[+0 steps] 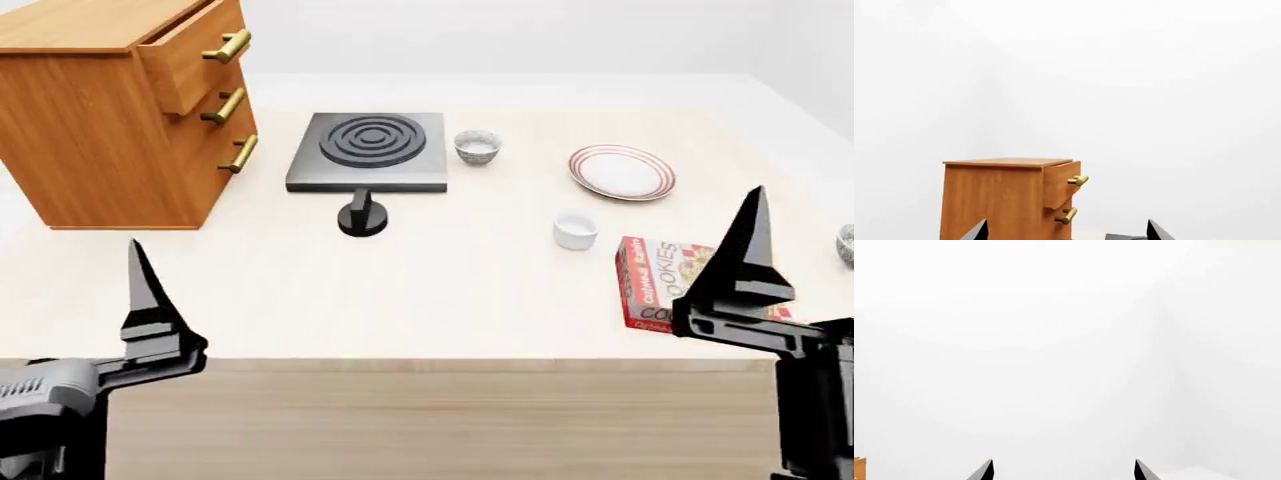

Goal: Pick the akita bowl next to the cookies box and place it on the plate.

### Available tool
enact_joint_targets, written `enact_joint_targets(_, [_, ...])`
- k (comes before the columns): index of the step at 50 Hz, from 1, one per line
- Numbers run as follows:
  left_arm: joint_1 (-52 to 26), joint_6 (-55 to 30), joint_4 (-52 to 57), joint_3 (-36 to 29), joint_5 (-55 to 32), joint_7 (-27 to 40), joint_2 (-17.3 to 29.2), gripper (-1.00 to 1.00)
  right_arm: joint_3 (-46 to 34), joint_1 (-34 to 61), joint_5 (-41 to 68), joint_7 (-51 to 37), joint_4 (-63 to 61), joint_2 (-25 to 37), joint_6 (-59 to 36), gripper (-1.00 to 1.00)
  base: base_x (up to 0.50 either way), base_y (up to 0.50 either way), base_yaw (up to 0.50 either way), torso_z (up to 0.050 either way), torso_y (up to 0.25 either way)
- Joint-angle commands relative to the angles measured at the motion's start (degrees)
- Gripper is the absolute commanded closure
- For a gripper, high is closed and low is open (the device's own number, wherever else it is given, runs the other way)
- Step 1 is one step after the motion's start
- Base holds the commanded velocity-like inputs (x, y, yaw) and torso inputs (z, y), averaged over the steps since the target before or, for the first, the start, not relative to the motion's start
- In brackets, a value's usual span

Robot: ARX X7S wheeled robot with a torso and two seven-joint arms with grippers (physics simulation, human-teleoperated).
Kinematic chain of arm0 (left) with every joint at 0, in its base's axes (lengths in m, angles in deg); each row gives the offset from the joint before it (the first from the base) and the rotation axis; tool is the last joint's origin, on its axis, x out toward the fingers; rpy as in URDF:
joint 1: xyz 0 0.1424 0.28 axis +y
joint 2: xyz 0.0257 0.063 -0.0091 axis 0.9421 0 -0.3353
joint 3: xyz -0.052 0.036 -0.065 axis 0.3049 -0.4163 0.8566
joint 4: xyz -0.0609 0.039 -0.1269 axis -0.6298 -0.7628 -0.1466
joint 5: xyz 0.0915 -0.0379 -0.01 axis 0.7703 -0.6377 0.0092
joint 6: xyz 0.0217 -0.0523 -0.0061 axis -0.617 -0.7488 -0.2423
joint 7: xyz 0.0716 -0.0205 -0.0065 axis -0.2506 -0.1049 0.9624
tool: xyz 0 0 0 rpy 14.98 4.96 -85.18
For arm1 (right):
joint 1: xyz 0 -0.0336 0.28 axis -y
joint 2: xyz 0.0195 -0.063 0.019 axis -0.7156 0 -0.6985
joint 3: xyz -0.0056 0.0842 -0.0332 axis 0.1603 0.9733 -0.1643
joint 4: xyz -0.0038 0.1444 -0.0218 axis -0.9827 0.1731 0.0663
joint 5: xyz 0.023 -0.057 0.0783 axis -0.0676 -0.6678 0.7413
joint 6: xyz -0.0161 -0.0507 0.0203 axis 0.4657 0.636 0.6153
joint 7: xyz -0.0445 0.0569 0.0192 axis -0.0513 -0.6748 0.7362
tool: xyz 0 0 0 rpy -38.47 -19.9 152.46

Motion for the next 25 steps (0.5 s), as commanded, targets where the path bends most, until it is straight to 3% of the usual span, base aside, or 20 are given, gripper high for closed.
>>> enact_joint_targets(1, [0.79,-3.12,9.39,5.74,-2.57,2.17,1.86,-1.00,2.48,-1.24,7.97,-8.98,-7.38,8.75,1.77,-1.00,0.00,0.00,0.00,0.000,0.000])
enact_joint_targets(11, [0.97,-2.94,9.30,5.18,-2.40,2.63,2.49,-1.00,1.83,-2.05,8.37,-9.21,-6.43,9.01,3.59,-1.00,0.00,-0.01,0.00,0.000,0.000])
enact_joint_targets(25, [1.74,-2.46,9.15,5.00,-2.62,3.35,2.88,-1.00,0.22,-2.57,8.13,-9.19,-5.08,9.58,4.55,-1.00,-0.07,-0.50,0.00,0.000,0.000])
